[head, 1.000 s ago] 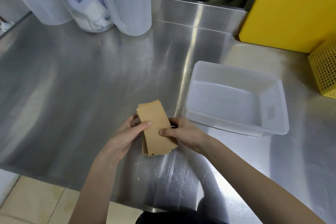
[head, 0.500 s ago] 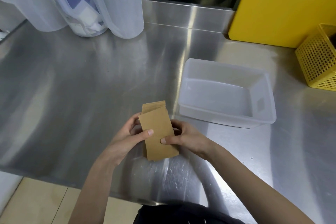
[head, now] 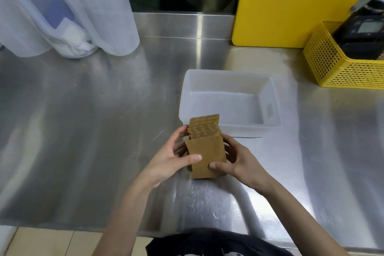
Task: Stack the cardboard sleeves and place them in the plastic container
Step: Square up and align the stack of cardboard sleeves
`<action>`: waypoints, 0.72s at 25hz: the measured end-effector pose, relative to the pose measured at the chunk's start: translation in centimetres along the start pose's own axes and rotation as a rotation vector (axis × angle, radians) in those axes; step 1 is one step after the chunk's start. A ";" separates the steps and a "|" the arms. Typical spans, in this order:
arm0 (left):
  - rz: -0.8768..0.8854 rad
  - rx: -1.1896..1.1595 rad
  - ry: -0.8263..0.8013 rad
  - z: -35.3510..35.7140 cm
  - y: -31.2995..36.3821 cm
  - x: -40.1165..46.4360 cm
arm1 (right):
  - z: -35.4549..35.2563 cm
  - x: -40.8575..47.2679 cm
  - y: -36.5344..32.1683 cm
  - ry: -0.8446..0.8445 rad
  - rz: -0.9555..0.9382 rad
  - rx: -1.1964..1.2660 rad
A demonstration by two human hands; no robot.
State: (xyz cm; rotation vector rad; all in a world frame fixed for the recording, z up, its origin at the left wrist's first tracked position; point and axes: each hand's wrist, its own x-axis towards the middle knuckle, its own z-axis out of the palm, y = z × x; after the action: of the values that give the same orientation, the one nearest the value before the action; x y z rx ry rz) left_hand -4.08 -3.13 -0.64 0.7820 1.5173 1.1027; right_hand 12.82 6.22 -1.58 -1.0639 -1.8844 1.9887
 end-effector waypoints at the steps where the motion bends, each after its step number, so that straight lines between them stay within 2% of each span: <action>1: 0.007 0.029 -0.032 0.8 0.2 0.3 | -0.7 -0.5 0.4 0.033 -0.018 0.001; 5: 0.054 0.095 -0.105 2.9 0.9 1.5 | -2.4 -1.4 2.0 0.150 -0.106 0.001; 8: 0.103 0.180 -0.089 3.5 1.1 1.8 | -2.7 -1.3 2.6 0.201 -0.169 -0.039; 15: 0.088 0.213 -0.041 4.1 -0.7 1.5 | -1.1 -0.8 4.3 0.160 -0.207 -0.225; 18: 0.095 0.268 -0.030 4.5 -0.8 1.7 | -0.6 -0.6 4.4 0.140 -0.209 -0.231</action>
State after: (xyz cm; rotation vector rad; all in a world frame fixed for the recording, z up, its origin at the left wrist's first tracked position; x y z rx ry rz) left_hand -0.04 -0.81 -2.11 1.0581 1.6369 0.9624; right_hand 15.03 5.62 -5.42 -0.9845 -2.0898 1.5731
